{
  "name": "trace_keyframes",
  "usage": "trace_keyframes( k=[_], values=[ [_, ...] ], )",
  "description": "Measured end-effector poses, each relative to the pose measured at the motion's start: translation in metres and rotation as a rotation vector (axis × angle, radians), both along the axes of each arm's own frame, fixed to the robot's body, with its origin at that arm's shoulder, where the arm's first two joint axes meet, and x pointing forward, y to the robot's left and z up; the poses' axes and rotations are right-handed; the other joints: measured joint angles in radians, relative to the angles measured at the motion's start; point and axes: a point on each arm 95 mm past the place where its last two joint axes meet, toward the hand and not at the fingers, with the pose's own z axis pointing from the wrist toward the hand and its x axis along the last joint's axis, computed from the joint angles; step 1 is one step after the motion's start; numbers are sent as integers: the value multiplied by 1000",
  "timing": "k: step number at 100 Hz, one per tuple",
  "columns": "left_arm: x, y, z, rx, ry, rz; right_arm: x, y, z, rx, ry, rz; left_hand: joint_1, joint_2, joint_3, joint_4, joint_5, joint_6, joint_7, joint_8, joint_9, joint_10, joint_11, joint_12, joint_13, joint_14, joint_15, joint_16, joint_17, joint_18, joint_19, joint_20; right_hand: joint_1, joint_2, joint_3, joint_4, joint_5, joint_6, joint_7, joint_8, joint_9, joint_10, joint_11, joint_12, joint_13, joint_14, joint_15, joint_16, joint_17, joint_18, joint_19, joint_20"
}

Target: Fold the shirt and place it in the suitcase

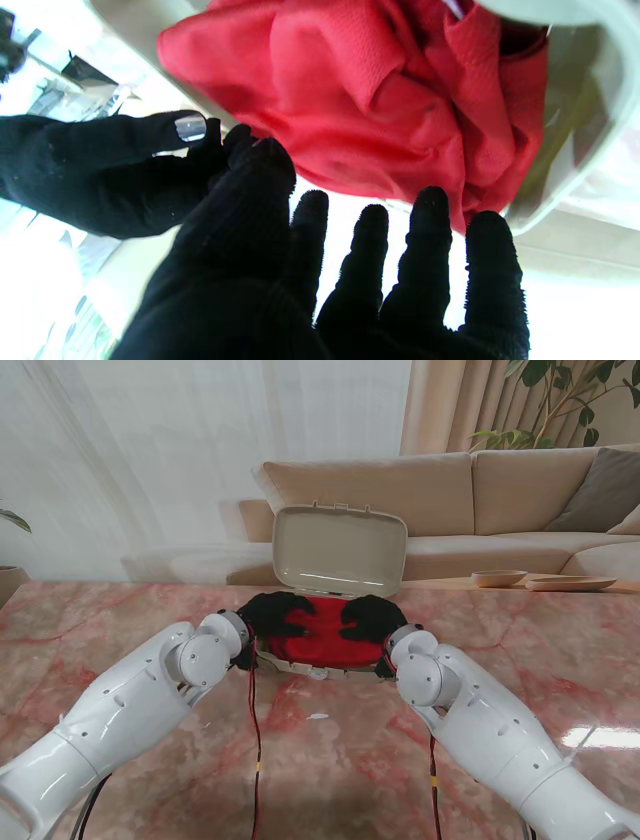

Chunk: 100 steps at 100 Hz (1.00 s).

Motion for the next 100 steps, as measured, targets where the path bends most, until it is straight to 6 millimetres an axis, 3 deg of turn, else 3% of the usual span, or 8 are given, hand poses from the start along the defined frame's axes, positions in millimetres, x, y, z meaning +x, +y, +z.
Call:
trace_keyframes(
  k=[8, 24, 35, 58, 69, 100],
  values=[
    [-4, 7, 12, -36, -21, 35, -5, -3, 9, 15, -36, -16, 0, 13, -12, 0, 0, 0, 0, 0, 0, 0, 0, 0, 0, 0, 0, 0, 0, 0, 0, 0, -11, 15, -10, 0, 0, 0, 0, 0, 0, 0, -1, 0, 0, 0, -1, 0, 0, 0, 0, 0],
    [-11, 23, 26, -88, -29, 103, -15, -9, 22, 26, -88, -42, 75, 103, -251, 12, 0, 0, -17, 0, 1, 2, 0, 0, 2, 5, 0, 0, 0, 0, 0, -5, -45, 36, -30, 0, 0, -1, 0, 0, 1, 0, -14, 0, 1, 0, -1, 0, 0, 0, 0, 0],
    [-18, 38, 31, -104, -28, 146, -24, -17, 28, 24, -111, -70, 74, 125, -300, 12, 2, 2, -40, 0, 1, 18, 0, -7, 4, 16, 0, 0, 0, 6, 0, -6, -76, 56, -45, 0, -10, 1, -22, 0, 0, 0, -29, -1, 1, 1, -2, 0, 0, 1, -1, 0],
    [-27, 78, 25, -151, 23, 290, -38, -43, 26, 18, -103, -193, 72, 176, -301, 12, 36, 54, -114, -23, 1, 33, -35, -21, 4, 40, -9, -8, -1, 8, -17, -11, -143, 151, -179, 0, -30, 40, -83, -1, -33, 23, -63, -13, 2, 15, -25, 0, -15, 7, -3, 0],
    [-30, 90, 18, -191, 66, 343, -43, -55, 21, 11, -76, -258, 43, 187, -301, 12, 36, 109, -161, -39, 1, 56, -48, -25, 4, 52, -10, -18, -1, 8, -27, -25, -141, 204, -257, 0, -41, 74, -108, -1, -54, 37, -90, -16, -1, 31, -36, 0, -33, 12, -15, 1],
    [-32, 100, -5, -204, 171, 404, -46, -70, 5, -18, 3, -313, 21, 218, -302, 11, 51, 160, -232, -62, 1, 60, -69, -37, -7, 63, -10, -24, -13, 8, -39, -39, -141, 242, -323, 0, -51, 73, -122, 3, -73, 45, -105, -23, -22, 33, -50, 0, -49, 11, -28, 2]
  ],
)
